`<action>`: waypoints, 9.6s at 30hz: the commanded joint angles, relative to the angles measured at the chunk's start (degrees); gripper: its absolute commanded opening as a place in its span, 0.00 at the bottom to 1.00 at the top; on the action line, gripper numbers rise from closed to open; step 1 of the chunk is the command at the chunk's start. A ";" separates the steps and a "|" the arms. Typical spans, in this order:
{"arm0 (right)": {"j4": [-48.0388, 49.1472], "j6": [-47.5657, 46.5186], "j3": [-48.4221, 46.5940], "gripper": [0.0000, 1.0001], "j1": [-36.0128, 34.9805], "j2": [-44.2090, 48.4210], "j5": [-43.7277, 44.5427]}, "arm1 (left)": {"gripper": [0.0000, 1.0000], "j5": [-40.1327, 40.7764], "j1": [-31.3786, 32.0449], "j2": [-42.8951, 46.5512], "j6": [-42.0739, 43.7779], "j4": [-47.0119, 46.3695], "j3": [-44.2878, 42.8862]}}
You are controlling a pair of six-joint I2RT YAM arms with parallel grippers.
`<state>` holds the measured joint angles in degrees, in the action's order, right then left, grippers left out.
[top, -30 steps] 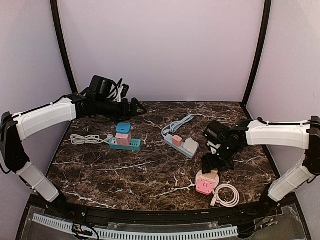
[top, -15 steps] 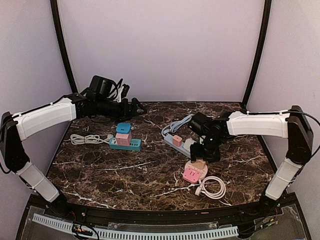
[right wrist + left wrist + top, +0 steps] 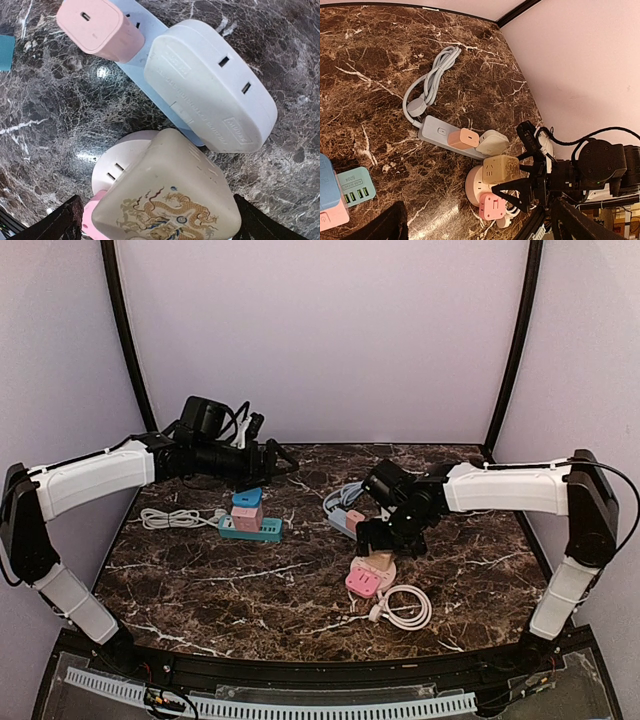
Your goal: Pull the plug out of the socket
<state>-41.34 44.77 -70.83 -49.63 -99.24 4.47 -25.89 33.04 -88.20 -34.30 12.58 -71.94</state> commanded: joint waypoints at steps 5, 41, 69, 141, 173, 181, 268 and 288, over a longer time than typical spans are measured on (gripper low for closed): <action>7.05 -20.08 4.67 0.97 -0.30 3.97 -5.73 | 0.99 -3.96 0.42 -0.05 -1.60 -2.96 2.78; 4.04 -42.38 -1.23 0.86 2.60 -0.74 -11.97 | 0.99 -4.56 1.68 0.05 -2.44 -2.69 4.30; -7.46 -9.73 -21.11 0.44 -5.06 -16.09 -0.42 | 0.82 -16.43 -0.12 -2.10 -12.36 -16.43 11.91; -4.16 -8.80 -23.07 0.25 -8.73 -10.00 6.91 | 0.00 -2.55 7.69 -23.66 -15.37 -0.85 11.00; 0.82 -7.26 -18.08 0.23 -8.37 -12.47 4.10 | 0.00 -6.77 8.01 -22.60 -15.86 -4.03 2.38; 1.06 -6.72 -17.79 0.22 -8.38 -12.31 5.22 | 0.00 -0.93 8.01 -27.52 -11.72 5.74 -5.01; 3.21 -10.44 -10.62 0.23 4.46 5.70 -1.96 | 0.00 6.33 10.82 -39.41 -1.82 31.10 -30.16; 29.79 -10.66 4.11 0.32 35.99 4.29 -29.39 | 0.16 5.99 10.80 -21.51 -3.00 21.58 -22.16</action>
<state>-19.90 33.61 -68.27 -15.25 -91.24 -19.33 -20.38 43.77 -116.11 -36.42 37.71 -99.66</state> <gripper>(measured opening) 0.565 0.153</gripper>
